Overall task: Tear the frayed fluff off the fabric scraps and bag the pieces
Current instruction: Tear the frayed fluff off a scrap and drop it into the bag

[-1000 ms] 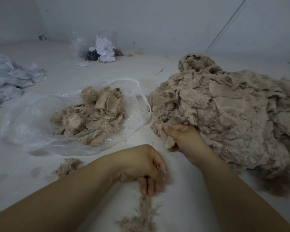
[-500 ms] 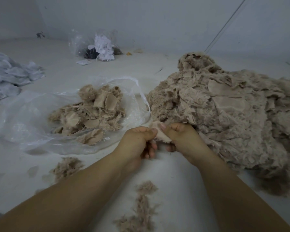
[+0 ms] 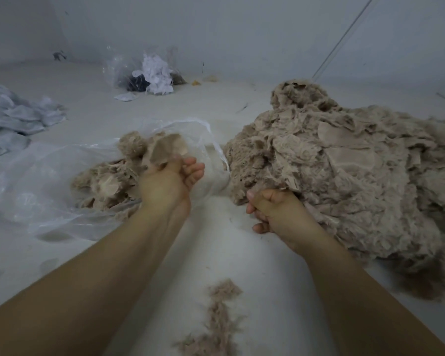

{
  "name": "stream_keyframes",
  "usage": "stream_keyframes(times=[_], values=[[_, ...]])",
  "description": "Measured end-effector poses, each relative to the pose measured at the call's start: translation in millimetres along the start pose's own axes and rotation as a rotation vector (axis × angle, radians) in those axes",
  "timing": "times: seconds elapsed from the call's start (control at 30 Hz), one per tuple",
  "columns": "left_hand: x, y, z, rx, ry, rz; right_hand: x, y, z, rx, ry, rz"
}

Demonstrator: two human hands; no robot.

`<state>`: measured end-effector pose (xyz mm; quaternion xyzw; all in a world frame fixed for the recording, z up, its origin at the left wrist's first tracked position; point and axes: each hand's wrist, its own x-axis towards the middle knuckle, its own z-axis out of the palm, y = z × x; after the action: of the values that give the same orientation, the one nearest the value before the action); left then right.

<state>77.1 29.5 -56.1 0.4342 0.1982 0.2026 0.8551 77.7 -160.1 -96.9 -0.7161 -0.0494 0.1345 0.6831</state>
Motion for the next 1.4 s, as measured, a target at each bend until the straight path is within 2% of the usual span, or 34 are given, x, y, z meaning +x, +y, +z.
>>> stream_keyframes(times=[0.1, 0.33, 0.63, 0.77, 0.9, 1.03, 1.17, 1.27, 1.4], values=[[-4, -16, -1, 0.054, -0.024, -0.084, 0, -1, 0, -0.006, -0.006, -0.001], [5, -15, -8, 0.055, 0.05, -0.092, 2, 2, 0, -0.022, -0.003, -0.003], [22, -19, -3, 0.183, -0.015, -0.147, 1, 0, 1, -0.028, 0.019, 0.01], [10, -20, -7, 0.256, -0.12, -0.171, 1, -1, 2, -0.04, 0.018, 0.016], [-12, -18, -11, 0.439, -0.253, -0.048, 2, 0, 1, -0.055, 0.021, 0.018], [-36, -30, -21, 0.683, -0.265, 0.131, 2, 0, 1, -0.068, 0.03, 0.019], [-68, -49, -25, 0.8, -0.36, 0.202, 0, -1, 1, -0.073, 0.021, -0.002], [-103, -59, -32, 0.846, -0.512, 0.185, -1, -2, 1, -0.045, 0.011, -0.005], [-142, -57, -45, 0.779, -0.706, 0.014, -1, -1, 1, -0.059, 0.031, 0.006]])
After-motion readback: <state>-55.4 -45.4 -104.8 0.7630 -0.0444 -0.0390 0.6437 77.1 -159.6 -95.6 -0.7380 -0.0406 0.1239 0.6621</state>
